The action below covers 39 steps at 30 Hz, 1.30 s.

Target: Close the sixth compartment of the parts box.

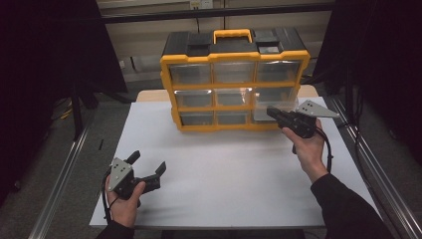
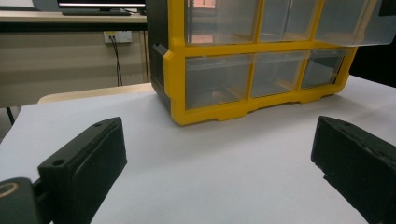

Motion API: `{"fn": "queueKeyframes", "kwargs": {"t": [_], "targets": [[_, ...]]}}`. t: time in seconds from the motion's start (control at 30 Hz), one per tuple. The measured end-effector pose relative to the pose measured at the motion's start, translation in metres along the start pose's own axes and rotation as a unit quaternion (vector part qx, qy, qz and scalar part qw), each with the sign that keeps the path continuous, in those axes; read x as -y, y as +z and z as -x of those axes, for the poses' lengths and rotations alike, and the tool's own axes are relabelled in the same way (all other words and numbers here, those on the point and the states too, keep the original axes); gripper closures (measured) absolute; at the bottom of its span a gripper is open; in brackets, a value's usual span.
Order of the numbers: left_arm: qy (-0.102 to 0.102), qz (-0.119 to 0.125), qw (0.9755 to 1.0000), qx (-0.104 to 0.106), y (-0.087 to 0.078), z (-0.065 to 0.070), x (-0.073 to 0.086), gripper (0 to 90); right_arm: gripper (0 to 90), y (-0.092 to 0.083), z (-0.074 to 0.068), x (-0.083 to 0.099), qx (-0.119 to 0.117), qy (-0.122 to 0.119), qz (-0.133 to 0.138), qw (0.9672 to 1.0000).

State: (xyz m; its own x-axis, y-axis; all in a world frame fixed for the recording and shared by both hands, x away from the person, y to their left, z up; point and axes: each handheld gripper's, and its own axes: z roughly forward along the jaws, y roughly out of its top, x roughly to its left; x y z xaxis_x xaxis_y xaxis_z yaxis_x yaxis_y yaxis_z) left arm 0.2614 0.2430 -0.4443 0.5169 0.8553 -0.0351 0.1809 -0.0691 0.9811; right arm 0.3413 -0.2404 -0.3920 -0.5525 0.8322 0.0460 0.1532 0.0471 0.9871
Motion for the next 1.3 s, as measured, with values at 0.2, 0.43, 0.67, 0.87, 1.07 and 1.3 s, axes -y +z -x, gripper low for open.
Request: {"fn": "queueKeyframes", "kwargs": {"t": [0.2,0.43,0.67,0.87,1.07,1.3], "targets": [[0.003,-0.001,1.0,0.001,-0.0003,-0.0003,0.0,3.0,89.5,0.0014,0.0001,-0.0002,-0.002,0.0,0.001,1.0],[0.002,0.002,1.0,0.0,0.0001,0.0,-0.0002,2.9,89.8,0.0027,0.0008,-0.0009,-0.002,0.0,-0.001,1.0],[-0.001,0.002,1.0,-0.003,-0.0004,0.0001,-0.0004,2.9,89.3,0.0064,0.0034,-0.0011,0.005,0.005,0.001,1.0],[0.001,0.003,1.0,0.0,-0.0004,-0.0002,-0.0004,2.9,89.4,0.0082,0.0035,-0.0014,0.006,0.006,0.003,1.0],[0.001,0.003,1.0,-0.002,-0.0004,0.0001,-0.0004,2.9,90.0,0.0084,0.0046,-0.0021,0.006,0.006,0.006,0.9999],[0.001,0.003,1.0,-0.003,-0.0004,0.0001,-0.0005,2.9,90.0,0.0091,0.0053,-0.0021,0.005,0.006,0.006,1.0]]}}
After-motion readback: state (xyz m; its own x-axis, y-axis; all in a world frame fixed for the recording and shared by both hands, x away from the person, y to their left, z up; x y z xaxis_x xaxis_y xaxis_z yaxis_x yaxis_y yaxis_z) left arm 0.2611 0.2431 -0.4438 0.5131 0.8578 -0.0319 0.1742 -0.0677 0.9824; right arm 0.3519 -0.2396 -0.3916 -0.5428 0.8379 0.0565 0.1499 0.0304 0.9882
